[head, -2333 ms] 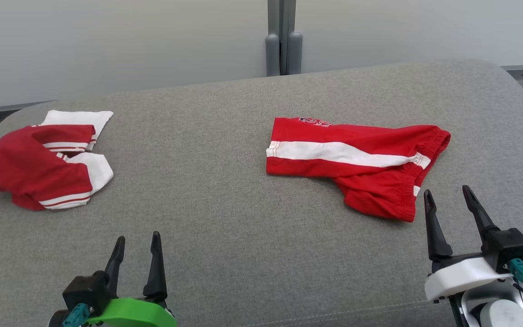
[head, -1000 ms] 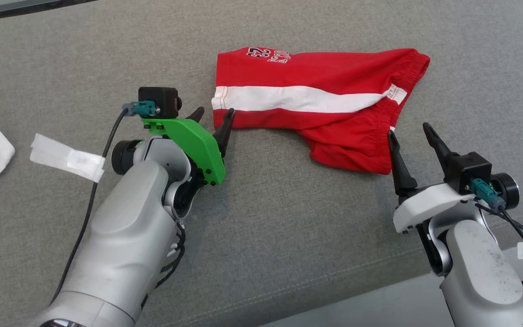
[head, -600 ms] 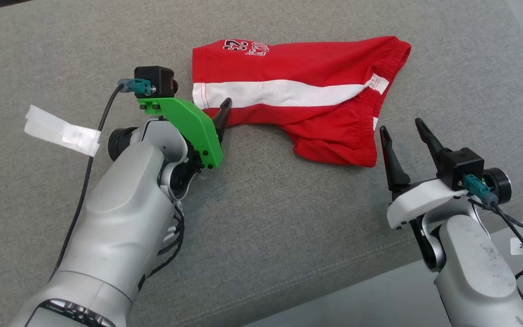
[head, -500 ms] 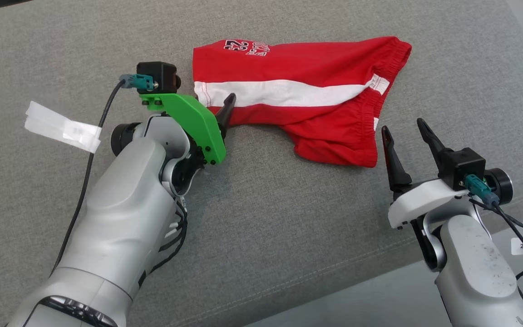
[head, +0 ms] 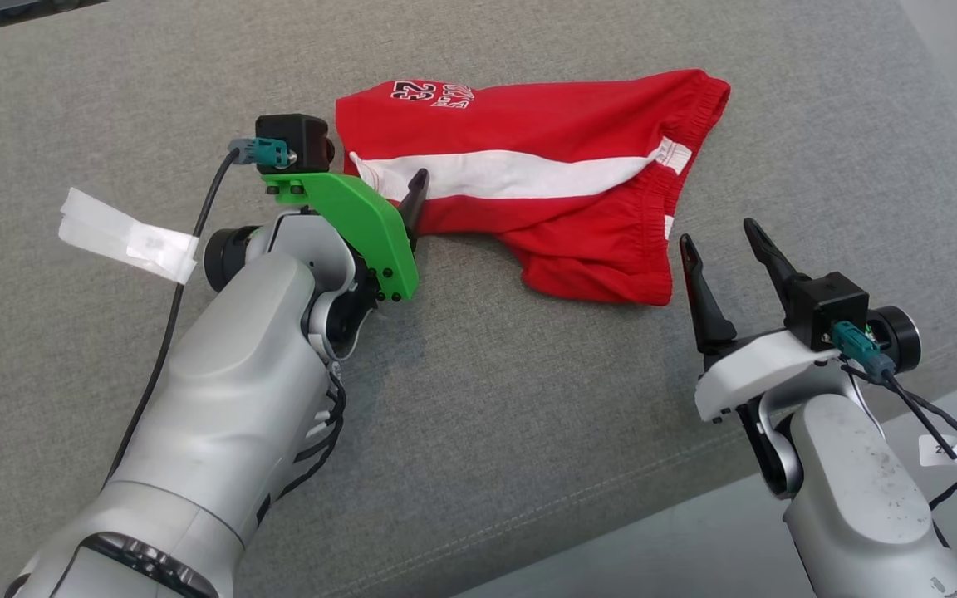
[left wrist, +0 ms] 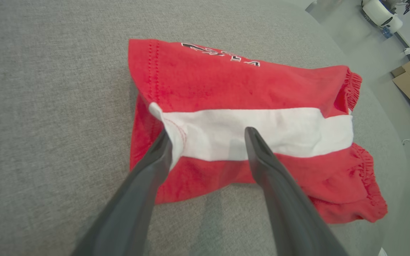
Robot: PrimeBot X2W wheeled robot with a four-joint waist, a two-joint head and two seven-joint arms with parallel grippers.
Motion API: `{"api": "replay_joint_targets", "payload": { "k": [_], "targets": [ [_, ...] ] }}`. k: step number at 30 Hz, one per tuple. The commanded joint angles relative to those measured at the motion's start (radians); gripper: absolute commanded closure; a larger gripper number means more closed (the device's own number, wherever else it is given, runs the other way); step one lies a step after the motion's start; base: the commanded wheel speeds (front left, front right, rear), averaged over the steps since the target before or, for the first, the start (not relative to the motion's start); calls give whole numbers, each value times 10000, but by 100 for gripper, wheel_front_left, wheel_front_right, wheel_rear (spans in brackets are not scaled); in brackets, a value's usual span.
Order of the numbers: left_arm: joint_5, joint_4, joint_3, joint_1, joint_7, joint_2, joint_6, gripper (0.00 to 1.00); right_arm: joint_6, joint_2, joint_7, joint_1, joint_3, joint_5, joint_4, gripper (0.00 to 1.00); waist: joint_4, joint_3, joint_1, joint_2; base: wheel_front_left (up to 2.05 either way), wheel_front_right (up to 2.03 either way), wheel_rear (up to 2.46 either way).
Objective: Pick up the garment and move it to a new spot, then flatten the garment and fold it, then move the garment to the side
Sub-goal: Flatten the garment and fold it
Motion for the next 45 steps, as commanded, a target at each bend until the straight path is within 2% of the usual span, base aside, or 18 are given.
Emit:
{"api": "replay_joint_targets", "payload": {
  "k": [1,2,3,4,5,10,15,21,27,35,45],
  "targets": [
    [-1,80,-23,-219,-99,46,41,2,-10,6,-48,-141,20,89,-50,0,-110,26,0,0,0,0,0],
    [-32,157,-56,-241,-175,43,55,33,-10,5,-44,-142,44,102,-62,0,-156,32,0,0,0,0,0],
    [-37,232,-102,-263,-232,41,49,53,-10,-5,-44,-133,60,111,-67,0,-190,36,0,0,0,0,0],
    [-54,287,-134,-289,-336,43,56,81,-10,-24,-43,-120,64,121,-74,0,-213,40,0,0,0,0,0],
    [-54,324,-170,-314,-474,44,73,100,-10,-42,-44,-102,55,120,-85,0,-223,44,0,0,0,0,0],
    [-29,516,-393,-363,-977,42,18,100,-10,-143,-44,81,-85,149,-47,0,-77,-10,0,0,0,0,0],
    [-268,122,-601,124,-1622,38,-166,100,-10,-327,-37,22,-32,752,339,0,479,-97,0,0,0,0,0],
    [-316,-696,-762,961,-2730,42,25,100,-10,-668,146,-232,32,1886,809,0,1075,-71,0,0,0,0,0],
    [-210,-1529,-961,1646,-3431,39,413,100,-10,-1086,314,-571,235,2871,1256,0,1444,-4,0,0,0,0,0],
    [-20,-2361,-1127,1826,-3564,43,806,100,-7,-1736,620,-1877,531,3623,2507,0,1731,166,0,0,0,0,0],
    [43,-2857,-1295,1589,-3347,87,1028,100,-7,-2028,436,-3181,1121,4136,4395,0,2077,375,0,0,0,0,0]
  ]
}}
